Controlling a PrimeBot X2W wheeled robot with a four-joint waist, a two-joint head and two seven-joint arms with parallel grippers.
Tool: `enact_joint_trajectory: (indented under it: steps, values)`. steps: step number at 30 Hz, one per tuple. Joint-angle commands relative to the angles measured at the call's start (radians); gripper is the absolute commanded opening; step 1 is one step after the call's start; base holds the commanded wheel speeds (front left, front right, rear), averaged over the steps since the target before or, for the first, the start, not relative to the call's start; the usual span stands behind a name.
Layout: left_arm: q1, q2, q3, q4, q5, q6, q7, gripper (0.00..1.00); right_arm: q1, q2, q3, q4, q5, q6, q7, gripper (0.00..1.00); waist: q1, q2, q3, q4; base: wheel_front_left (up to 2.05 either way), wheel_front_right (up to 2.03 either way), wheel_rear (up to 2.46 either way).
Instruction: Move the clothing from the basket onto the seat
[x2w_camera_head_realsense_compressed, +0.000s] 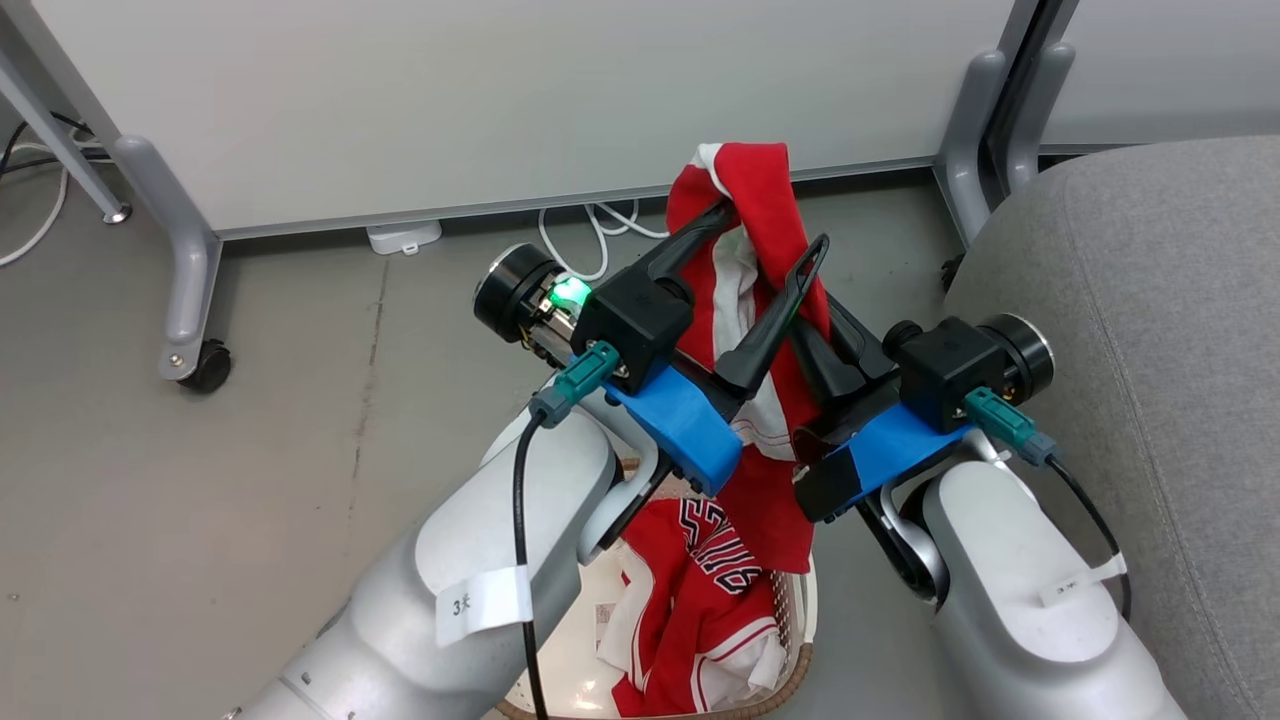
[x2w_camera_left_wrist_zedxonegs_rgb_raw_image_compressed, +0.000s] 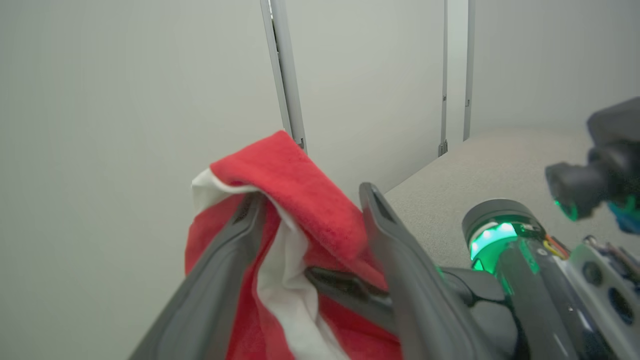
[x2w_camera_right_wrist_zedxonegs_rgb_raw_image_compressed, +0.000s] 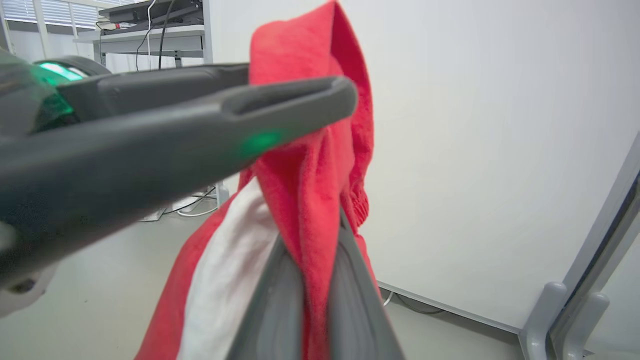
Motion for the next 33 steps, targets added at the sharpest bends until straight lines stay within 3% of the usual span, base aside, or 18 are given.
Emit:
enact_joint_trajectory:
  steps: [1,14,33]
  values:
    - [-0.007,-0.001,-0.003,0.002,0.006,0.005,-0.004,1.00,0.002,0.001,-0.011,-0.010,0.007,0.000,-0.003,0.00,0.0000,0.0000,0.009,-0.008,0.00,0.00,0.00]
    - [-0.019,-0.001,-0.046,0.001,0.011,0.001,-0.005,1.00,0.021,-0.024,-0.129,-0.049,-0.007,0.000,-0.004,0.00,0.0000,0.0000,0.057,-0.073,0.00,0.00,0.00]
    - [0.000,0.013,-0.106,0.003,0.034,-0.004,-0.005,1.00,0.098,-0.025,-0.347,-0.160,-0.010,0.000,-0.004,0.00,0.0000,0.0000,0.125,-0.250,0.00,0.00,0.00]
